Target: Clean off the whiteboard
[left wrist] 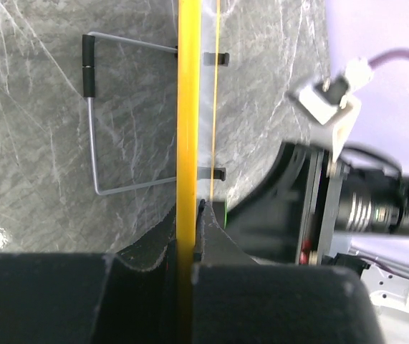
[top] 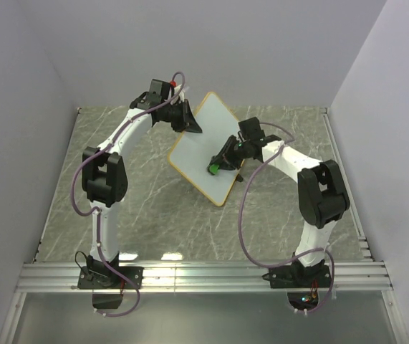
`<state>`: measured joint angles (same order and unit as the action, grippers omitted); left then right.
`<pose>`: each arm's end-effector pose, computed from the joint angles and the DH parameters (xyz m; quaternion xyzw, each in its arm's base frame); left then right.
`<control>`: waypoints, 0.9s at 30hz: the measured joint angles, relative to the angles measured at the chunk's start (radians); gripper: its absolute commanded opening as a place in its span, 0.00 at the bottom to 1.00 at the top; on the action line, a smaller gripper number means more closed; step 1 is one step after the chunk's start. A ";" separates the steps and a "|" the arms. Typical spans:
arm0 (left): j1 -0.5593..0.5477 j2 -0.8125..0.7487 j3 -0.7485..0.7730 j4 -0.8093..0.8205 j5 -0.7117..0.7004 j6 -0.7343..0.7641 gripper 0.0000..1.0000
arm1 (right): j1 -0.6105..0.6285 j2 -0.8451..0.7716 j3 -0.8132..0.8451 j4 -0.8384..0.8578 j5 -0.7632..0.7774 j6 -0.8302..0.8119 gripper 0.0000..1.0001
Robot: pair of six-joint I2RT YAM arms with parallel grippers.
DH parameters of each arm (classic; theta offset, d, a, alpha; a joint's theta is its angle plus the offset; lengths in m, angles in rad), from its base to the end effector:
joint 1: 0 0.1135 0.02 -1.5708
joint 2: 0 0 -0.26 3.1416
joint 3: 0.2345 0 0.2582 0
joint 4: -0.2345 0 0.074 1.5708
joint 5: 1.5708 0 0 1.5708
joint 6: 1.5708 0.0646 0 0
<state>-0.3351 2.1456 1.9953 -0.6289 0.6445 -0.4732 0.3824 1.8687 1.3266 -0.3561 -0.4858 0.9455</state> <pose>0.4670 -0.2037 0.2651 0.0614 0.8815 -0.4125 0.2213 0.3822 0.1862 0.1813 0.1783 0.9022 0.3762 0.1124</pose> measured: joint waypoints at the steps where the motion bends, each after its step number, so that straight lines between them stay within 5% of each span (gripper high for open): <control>1: 0.000 -0.001 -0.002 0.001 0.003 0.005 0.00 | 0.018 -0.016 -0.019 0.004 0.001 0.000 0.00; 27: 0.006 -0.031 -0.058 0.027 0.044 0.048 0.00 | 0.212 -0.003 0.180 -0.208 0.103 -0.073 0.00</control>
<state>-0.3286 2.1151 1.9373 -0.6018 0.6884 -0.4255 0.5941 1.8652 1.5066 -0.5636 -0.3832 0.8722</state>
